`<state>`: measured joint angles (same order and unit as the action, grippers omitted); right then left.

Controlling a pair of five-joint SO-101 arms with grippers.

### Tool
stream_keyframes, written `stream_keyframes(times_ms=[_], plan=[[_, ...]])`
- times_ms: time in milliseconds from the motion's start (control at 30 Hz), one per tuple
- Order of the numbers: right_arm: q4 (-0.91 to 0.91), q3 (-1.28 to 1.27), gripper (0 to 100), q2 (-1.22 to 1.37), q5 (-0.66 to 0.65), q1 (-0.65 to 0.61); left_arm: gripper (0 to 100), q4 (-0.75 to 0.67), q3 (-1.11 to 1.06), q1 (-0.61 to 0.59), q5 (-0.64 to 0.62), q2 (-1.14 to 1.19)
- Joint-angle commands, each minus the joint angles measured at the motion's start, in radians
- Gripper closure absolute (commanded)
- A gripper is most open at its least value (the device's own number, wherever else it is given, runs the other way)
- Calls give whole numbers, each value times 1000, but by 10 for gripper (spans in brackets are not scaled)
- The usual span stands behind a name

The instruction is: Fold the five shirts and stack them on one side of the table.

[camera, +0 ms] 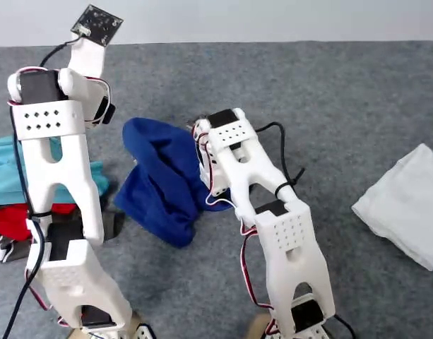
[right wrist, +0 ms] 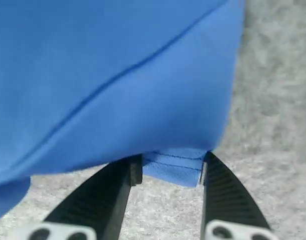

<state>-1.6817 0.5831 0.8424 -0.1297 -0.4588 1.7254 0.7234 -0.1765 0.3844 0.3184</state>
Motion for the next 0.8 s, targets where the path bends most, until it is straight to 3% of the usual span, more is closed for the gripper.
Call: stream_keyframes(times_ms=[0, 133, 267, 500, 767], plan=[[-21, 37, 805, 30, 11, -13, 880, 6, 36, -3, 11, -3], [-24, 37, 822, 45, 3, -7, 880, 6, 44, -3, 11, -11], [-25, 44, 998, 41, 2, -7, 885, 6, 79, -3, 6, -43], [-111, 143, 988, -73, -81, 31, 885, 6, 196, 2, 6, -130], [-107, 287, 988, -312, -153, 228, 885, 21, 223, 3, 5, -166]])
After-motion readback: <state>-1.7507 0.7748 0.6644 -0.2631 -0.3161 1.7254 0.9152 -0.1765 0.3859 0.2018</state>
